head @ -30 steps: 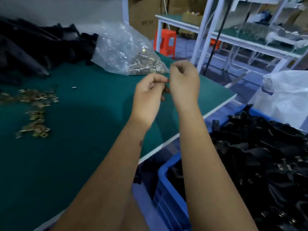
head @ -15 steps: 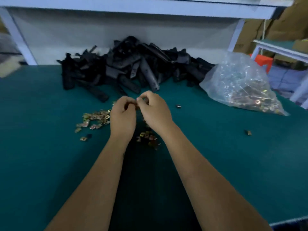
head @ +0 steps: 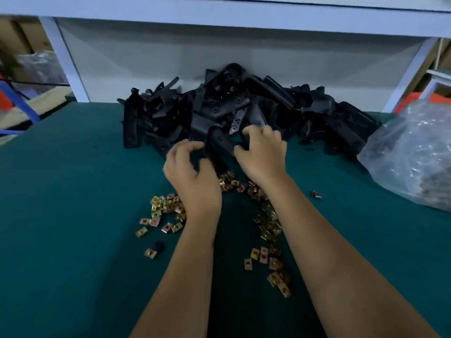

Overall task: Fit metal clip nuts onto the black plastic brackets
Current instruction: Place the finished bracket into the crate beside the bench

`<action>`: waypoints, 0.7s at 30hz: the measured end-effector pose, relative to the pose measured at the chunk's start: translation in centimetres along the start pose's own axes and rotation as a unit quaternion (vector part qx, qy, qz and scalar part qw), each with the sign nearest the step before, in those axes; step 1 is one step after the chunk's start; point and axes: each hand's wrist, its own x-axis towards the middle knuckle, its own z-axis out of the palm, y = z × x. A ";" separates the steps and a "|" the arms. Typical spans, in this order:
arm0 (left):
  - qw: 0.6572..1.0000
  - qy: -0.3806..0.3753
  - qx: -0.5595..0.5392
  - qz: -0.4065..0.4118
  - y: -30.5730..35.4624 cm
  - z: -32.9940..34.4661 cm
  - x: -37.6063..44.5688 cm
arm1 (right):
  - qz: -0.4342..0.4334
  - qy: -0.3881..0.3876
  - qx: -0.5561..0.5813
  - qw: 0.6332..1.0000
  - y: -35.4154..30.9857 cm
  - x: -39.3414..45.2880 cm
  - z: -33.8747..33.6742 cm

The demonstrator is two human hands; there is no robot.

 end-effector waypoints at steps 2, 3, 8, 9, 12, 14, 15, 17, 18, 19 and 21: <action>0.996 0.047 -0.044 -0.056 0.0 -0.7 0.7 | -0.018 -0.005 0.001 1.000 -0.9 2.5 0.4; 0.992 0.066 -0.067 -0.088 -0.1 -1.0 1.0 | -0.028 -0.003 0.004 1.000 -1.5 3.8 0.6; 0.965 0.080 -0.154 -0.195 -0.3 -1.3 2.0 | -0.087 0.057 0.003 0.995 -5.7 10.0 2.4; 0.965 0.071 -0.154 -0.202 -0.2 -1.2 1.9 | -0.110 0.058 0.016 0.992 -6.8 11.2 2.6; 0.966 0.047 -0.151 -0.203 -0.1 -0.8 1.8 | -0.181 -0.008 0.039 0.983 -9.6 14.4 3.6; 0.964 0.040 -0.155 -0.213 -0.1 -0.7 2.0 | -0.161 -0.101 -0.044 0.981 -9.8 15.4 4.7; 0.962 0.041 -0.160 -0.218 -0.3 -0.8 2.2 | -0.141 -0.145 -0.121 0.972 -9.5 15.3 5.4; 0.959 0.046 -0.177 -0.218 -0.4 -1.0 2.5 | -0.119 -0.186 -0.231 0.947 -8.5 14.3 6.8; 0.958 0.045 -0.188 -0.214 -0.4 -1.1 2.6 | -0.113 -0.185 -0.231 0.948 -8.0 13.8 7.1; 0.956 0.043 -0.198 -0.211 -0.3 -1.0 2.7 | -0.102 -0.184 -0.200 0.957 -7.6 13.4 7.1; 0.956 0.040 -0.204 -0.207 -0.3 -1.0 2.8 | -0.079 -0.217 -0.124 0.965 -7.1 12.6 6.3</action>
